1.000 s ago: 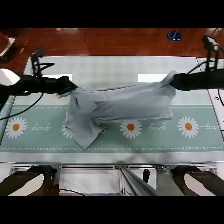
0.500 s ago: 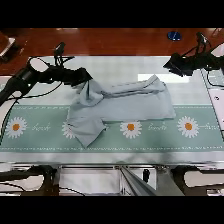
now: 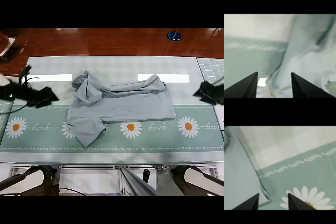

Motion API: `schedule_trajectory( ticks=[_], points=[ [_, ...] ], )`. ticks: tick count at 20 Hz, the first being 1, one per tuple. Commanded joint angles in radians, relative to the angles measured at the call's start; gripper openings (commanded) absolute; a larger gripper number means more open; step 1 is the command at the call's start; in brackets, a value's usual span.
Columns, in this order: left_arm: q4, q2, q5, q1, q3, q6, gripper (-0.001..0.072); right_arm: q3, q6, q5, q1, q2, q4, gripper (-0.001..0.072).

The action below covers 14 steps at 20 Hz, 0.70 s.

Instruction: Fold the shirts.

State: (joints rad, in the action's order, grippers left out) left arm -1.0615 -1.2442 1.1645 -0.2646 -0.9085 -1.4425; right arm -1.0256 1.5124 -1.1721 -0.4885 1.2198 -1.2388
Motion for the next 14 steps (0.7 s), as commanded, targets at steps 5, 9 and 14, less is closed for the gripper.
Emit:
schedule_trajectory(
  ticks=[5,9,14],
  points=[
    [0.397,0.093,-0.080,-0.193,0.397,0.134,0.0509,0.421,-0.144,0.114,-0.089,-0.234,0.307,0.0414],
    [0.428,0.048,-0.150,-0.103,0.423,0.138,0.0507,0.421,-0.157,0.100,-0.089,-0.234,0.348,0.0414],
    [0.427,-0.004,-0.209,0.027,0.423,0.137,0.0492,0.421,-0.161,0.100,-0.089,-0.234,0.347,0.0413]
  ],
)
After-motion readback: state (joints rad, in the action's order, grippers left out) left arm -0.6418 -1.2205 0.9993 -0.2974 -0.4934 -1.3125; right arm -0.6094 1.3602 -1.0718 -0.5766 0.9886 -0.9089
